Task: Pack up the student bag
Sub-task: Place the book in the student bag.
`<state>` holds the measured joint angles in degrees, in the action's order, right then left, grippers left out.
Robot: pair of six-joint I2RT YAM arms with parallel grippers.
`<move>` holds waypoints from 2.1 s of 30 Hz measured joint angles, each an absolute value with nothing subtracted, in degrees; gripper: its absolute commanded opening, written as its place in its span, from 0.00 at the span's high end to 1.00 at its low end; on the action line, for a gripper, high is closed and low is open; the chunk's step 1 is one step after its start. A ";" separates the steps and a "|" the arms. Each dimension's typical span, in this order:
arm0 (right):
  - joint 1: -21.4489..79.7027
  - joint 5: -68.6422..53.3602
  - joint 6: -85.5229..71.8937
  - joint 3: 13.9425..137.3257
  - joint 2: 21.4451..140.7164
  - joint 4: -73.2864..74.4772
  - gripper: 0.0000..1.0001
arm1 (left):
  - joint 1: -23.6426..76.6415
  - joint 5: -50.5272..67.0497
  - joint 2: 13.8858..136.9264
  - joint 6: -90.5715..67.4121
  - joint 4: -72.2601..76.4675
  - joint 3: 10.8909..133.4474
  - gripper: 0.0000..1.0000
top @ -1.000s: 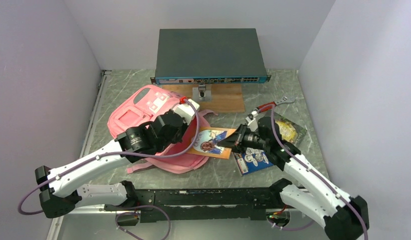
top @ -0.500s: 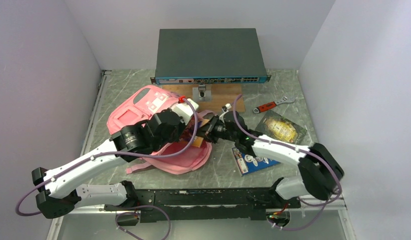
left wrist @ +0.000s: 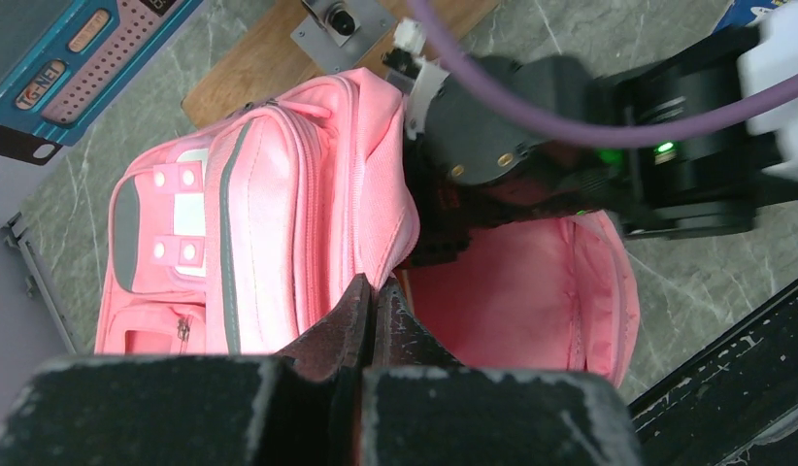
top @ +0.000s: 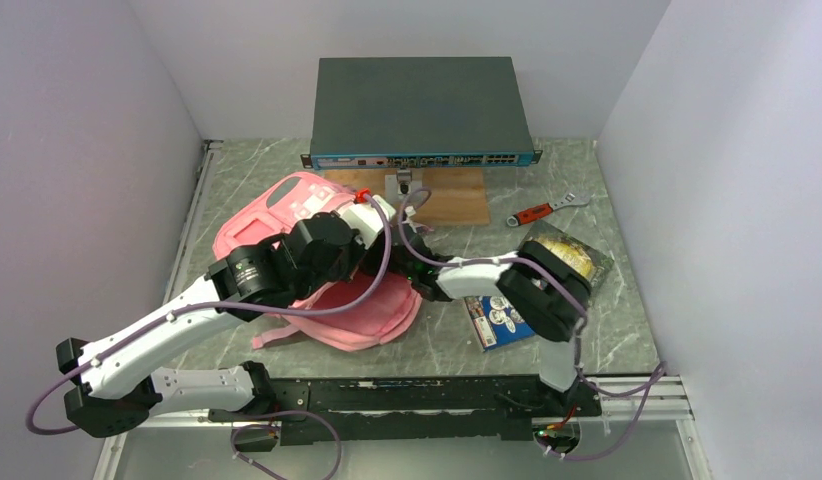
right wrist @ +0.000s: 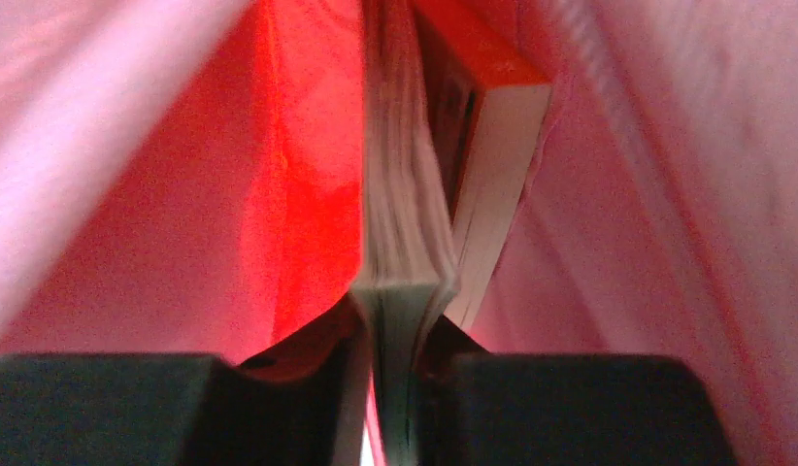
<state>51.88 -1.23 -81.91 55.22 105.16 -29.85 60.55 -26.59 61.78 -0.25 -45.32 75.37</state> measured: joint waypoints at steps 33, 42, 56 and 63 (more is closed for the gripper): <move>52.42 -3.73 -77.49 51.68 104.79 -22.46 0.90 | 60.51 -25.08 61.56 1.15 -45.32 75.33 1.00; 53.12 -3.88 -76.07 59.83 109.54 -22.26 1.00 | 60.07 -25.39 61.56 2.17 -46.15 75.33 1.00; 54.39 -5.39 -69.91 60.51 109.54 -22.35 0.77 | 60.07 -25.50 60.60 3.66 -46.19 74.22 1.00; 54.72 -4.86 -67.57 59.33 108.16 -21.21 0.36 | 60.07 -25.52 59.35 3.64 -46.00 73.49 1.00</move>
